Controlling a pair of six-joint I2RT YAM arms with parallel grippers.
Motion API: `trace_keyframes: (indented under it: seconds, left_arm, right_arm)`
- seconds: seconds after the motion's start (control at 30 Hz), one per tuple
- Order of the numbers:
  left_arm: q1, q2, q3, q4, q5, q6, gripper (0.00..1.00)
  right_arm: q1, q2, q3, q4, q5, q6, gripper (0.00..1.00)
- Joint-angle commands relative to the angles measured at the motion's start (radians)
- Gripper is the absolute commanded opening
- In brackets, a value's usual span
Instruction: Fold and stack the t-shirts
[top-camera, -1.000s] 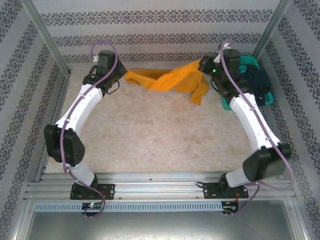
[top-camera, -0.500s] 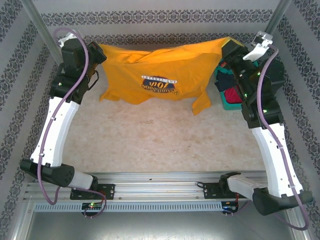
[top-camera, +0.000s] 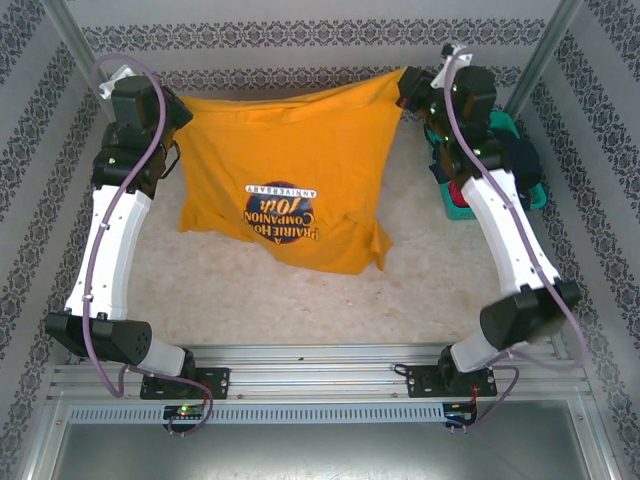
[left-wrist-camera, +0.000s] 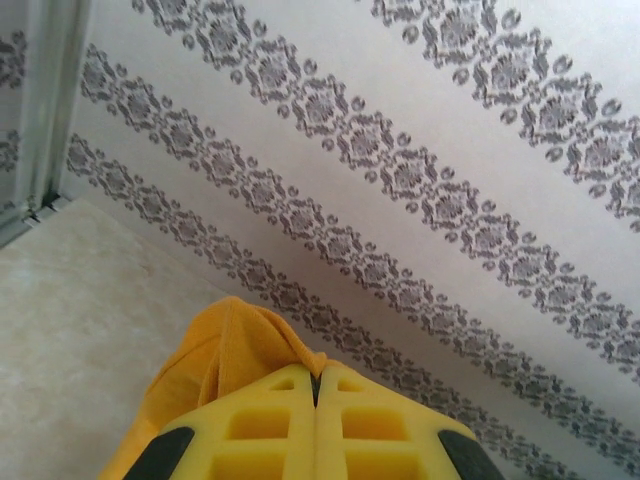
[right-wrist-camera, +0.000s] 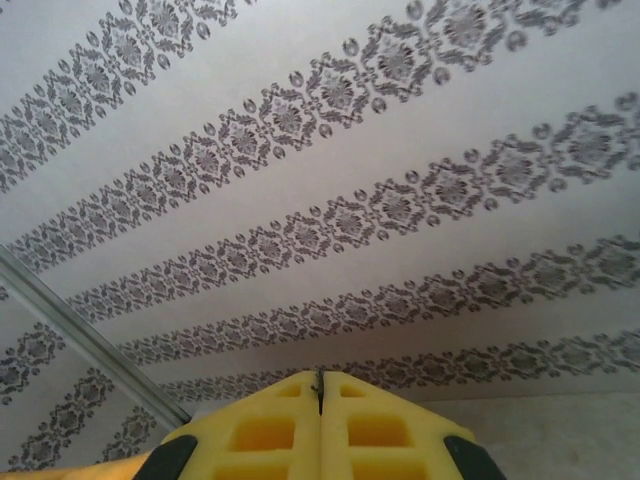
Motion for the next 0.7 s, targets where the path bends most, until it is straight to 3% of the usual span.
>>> trace_keyframes:
  seconds: [0.0, 0.13, 0.27, 0.53, 0.57, 0.6, 0.63, 0.67]
  left_arm:
    - [0.012, -0.028, 0.096, -0.025, -0.051, 0.055, 0.00]
    - [0.014, -0.074, 0.116, -0.055, -0.071, 0.073, 0.00]
    - [-0.015, -0.116, 0.049, -0.096, -0.018, 0.038, 0.00]
    - [-0.336, -0.112, -0.303, -0.051, 0.028, -0.128, 0.00]
    - [-0.370, -0.089, -0.323, -0.033, 0.057, -0.150, 0.00]
    - [-0.411, -0.056, -0.337, -0.016, 0.095, -0.170, 0.03]
    - [-0.444, -0.008, -0.343, -0.003, 0.139, -0.179, 0.23]
    - [-0.473, 0.033, -0.339, 0.000, 0.189, -0.186, 0.51]
  right_arm:
    - [-0.009, 0.063, 0.202, 0.056, -0.102, -0.016, 0.00]
    - [-0.024, 0.121, 0.330, 0.054, -0.161, -0.006, 0.00]
    - [-0.058, 0.083, 0.251, 0.014, -0.125, 0.016, 0.00]
    - [-0.196, -0.043, -0.163, -0.086, -0.019, 0.071, 0.00]
    - [-0.211, -0.045, -0.192, -0.104, -0.010, 0.071, 0.11]
    - [-0.231, -0.048, -0.223, -0.118, 0.003, 0.068, 0.34]
    - [-0.246, -0.052, -0.263, -0.126, 0.020, 0.068, 0.56]
    - [-0.256, -0.058, -0.289, -0.133, 0.034, 0.067, 0.71]
